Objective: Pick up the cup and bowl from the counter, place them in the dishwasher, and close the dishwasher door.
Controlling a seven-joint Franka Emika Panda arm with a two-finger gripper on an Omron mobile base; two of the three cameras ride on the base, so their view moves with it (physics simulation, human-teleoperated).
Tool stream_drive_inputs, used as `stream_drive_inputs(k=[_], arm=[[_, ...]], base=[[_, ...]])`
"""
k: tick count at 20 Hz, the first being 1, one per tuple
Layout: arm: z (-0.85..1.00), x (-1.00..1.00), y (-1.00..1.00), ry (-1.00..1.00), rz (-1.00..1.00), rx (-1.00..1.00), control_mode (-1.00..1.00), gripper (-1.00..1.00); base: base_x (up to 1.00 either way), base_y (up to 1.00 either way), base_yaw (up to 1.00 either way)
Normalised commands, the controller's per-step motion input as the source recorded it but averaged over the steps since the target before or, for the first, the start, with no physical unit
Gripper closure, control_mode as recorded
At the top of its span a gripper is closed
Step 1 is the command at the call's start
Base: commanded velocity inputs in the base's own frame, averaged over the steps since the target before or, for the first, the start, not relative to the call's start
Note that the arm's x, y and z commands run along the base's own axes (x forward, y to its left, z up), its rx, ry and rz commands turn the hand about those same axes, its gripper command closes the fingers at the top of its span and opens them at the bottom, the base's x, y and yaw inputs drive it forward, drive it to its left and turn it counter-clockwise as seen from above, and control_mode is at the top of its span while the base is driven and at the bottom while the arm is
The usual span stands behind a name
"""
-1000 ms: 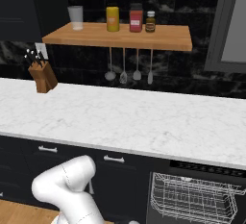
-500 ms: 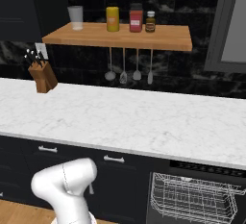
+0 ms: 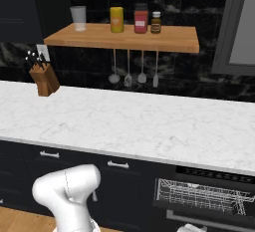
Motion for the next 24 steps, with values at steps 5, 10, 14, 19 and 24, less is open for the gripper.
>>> stream_drive_inputs(k=[5,10,14,19,24], arm=[[0.0,0.77,-0.04,-0.44,-0.2,0.74,-1.0,-1.0],[0.01,0.52,-0.18,-0.23,-0.08,0.64,-1.0,-1.0],[0.0,0.34,-0.45,-0.18,-0.01,0.65,-1.0,-1.0],[0.04,0.4,-0.28,-0.27,0.09,0.58,-1.0,-1.0],[0.0,0.0,-0.11,-0.23,0.11,0.2,-1.0,-1.0]], base=[[0.0,0.0,0.0],[0.0,0.0,0.0],[0.0,0.0,0.0],[0.0,0.0,0.0],[0.0,0.0,0.0]])
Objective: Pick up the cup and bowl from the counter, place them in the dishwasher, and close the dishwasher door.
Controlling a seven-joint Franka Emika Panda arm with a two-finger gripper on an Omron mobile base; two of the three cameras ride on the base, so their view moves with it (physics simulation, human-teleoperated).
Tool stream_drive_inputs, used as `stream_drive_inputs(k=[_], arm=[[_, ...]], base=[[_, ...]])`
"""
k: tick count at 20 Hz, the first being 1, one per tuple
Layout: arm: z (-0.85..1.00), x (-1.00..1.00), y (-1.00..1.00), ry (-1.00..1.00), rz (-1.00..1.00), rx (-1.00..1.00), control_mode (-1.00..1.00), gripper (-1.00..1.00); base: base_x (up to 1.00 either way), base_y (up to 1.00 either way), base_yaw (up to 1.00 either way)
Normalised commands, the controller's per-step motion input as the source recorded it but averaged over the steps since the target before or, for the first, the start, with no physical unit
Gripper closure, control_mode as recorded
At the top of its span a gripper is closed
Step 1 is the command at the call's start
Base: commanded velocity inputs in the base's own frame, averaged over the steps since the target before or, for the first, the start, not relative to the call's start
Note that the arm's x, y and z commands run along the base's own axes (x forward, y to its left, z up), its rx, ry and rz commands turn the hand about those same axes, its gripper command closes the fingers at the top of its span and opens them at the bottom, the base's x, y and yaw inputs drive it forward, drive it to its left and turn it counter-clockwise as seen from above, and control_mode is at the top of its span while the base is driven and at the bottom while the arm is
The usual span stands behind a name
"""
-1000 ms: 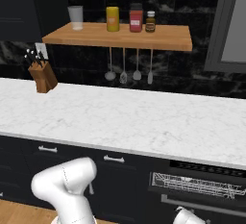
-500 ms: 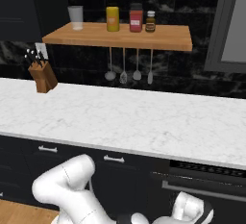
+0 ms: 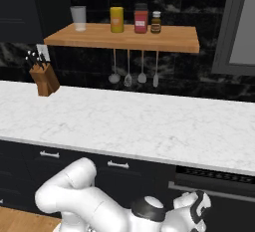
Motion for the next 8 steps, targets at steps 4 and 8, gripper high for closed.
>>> stream_drive_inputs(k=[4,8], arm=[[0.0,0.0,-0.01,-0.1,0.02,0.03,-1.0,-1.0],[0.12,-0.26,-0.14,-0.12,0.03,0.02,-1.0,-1.0]], base=[[0.0,0.0,0.0],[0.0,0.0,0.0]])
